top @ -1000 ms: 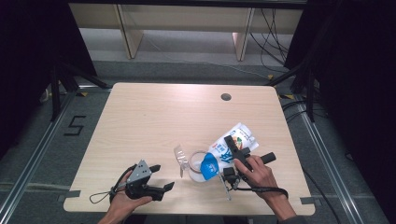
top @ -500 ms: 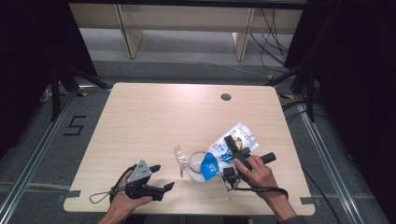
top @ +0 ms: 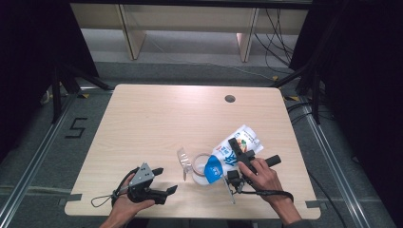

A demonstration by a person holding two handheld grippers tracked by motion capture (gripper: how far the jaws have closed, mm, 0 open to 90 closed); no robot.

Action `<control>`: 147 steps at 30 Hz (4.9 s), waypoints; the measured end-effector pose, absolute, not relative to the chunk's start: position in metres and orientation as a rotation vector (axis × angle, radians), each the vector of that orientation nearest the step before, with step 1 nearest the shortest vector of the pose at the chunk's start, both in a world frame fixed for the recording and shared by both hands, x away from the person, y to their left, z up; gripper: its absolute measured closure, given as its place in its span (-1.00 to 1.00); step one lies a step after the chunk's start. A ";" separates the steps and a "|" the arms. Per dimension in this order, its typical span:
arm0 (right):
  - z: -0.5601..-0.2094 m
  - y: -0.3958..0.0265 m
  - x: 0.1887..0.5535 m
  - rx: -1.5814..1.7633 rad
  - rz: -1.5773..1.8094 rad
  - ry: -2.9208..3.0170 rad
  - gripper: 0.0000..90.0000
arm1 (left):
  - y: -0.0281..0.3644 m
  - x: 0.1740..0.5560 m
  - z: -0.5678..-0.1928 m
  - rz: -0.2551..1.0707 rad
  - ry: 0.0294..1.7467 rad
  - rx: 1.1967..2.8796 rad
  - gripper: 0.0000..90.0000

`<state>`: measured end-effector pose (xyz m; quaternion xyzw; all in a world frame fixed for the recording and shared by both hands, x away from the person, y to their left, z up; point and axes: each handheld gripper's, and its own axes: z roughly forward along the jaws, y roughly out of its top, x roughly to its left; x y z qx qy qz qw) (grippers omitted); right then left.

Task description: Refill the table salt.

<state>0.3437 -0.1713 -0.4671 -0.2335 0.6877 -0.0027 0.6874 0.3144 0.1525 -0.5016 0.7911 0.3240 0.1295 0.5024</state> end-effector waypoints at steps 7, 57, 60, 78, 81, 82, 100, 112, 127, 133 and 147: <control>-0.467 -0.171 0.343 -0.524 -0.004 1.535 0.43 | 0.153 0.314 -0.502 0.314 0.782 1.911 -0.64; -0.467 -0.172 0.342 -0.488 -0.023 1.538 0.49 | 0.153 0.314 -0.502 0.314 0.781 1.911 -0.64; -0.467 -0.172 0.342 -0.483 -0.024 1.540 0.50 | 0.153 0.314 -0.501 0.321 0.787 1.918 -0.64; -0.468 -0.173 0.342 -0.476 -0.020 1.544 0.53 | 0.153 0.314 -0.501 0.320 0.789 1.917 -0.64; -0.468 -0.174 0.341 -0.466 -0.038 1.556 0.53 | 0.153 0.314 -0.502 0.314 0.782 1.911 -0.64; -0.466 -0.172 0.342 -0.499 -0.052 1.543 0.53 | 0.153 0.314 -0.502 0.314 0.782 1.911 -0.64; -0.463 -0.171 0.342 -0.533 -0.070 1.516 0.55 | 0.153 0.314 -0.501 0.321 0.789 1.919 -0.64; -0.460 -0.170 0.341 -0.551 -0.108 1.526 0.55 | 0.152 0.314 -0.502 0.313 0.783 1.910 -0.64; -0.463 -0.172 0.341 -0.513 -0.093 1.540 0.56 | 0.153 0.314 -0.501 0.321 0.788 1.918 -0.64; -0.463 -0.171 0.341 -0.525 -0.099 1.525 0.56 | 0.153 0.314 -0.501 0.321 0.788 1.918 -0.64; -0.463 -0.171 0.341 -0.533 -0.114 1.530 0.58 | 0.153 0.314 -0.502 0.314 0.781 1.911 -0.64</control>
